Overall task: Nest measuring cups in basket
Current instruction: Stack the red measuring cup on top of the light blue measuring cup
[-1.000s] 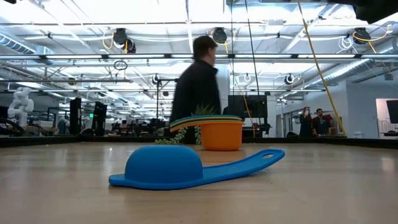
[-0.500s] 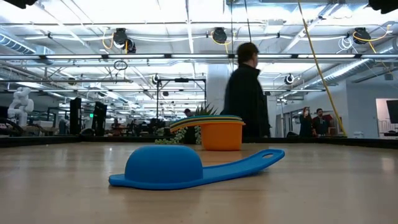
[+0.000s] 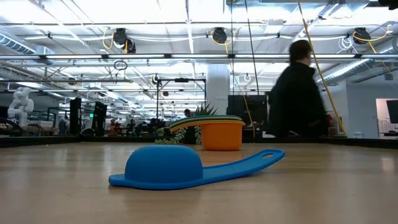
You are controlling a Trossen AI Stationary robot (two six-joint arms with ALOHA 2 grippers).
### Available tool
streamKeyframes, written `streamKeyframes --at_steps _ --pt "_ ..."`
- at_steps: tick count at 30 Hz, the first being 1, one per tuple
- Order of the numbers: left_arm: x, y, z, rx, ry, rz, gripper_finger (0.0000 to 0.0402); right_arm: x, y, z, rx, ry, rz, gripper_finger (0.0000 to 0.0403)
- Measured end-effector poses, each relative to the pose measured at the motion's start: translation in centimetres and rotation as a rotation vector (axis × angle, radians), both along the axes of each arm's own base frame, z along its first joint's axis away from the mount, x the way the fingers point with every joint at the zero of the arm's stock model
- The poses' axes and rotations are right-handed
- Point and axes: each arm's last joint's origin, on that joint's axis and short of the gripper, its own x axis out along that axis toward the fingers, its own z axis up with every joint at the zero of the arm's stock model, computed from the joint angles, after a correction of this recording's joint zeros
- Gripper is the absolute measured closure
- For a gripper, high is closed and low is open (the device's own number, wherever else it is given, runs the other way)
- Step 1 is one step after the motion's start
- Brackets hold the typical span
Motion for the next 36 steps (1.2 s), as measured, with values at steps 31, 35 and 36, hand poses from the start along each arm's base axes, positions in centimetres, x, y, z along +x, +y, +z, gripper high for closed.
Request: streamKeyframes --at_steps 31,35,36 --pt "5.9 -1.9 0.0 0.1 0.097 0.101 0.0202 -0.2 0.6 -0.1 -0.024 0.016 0.02 0.0403" --pt "5.9 -1.9 -0.1 0.109 0.101 0.119 0.0202 -0.2 0.7 -0.2 -0.028 0.025 0.021 0.0403" --pt "5.9 -1.9 0.0 0.107 0.099 0.124 0.0202 -0.1 0.7 -0.2 -0.03 0.028 0.021 0.0403"
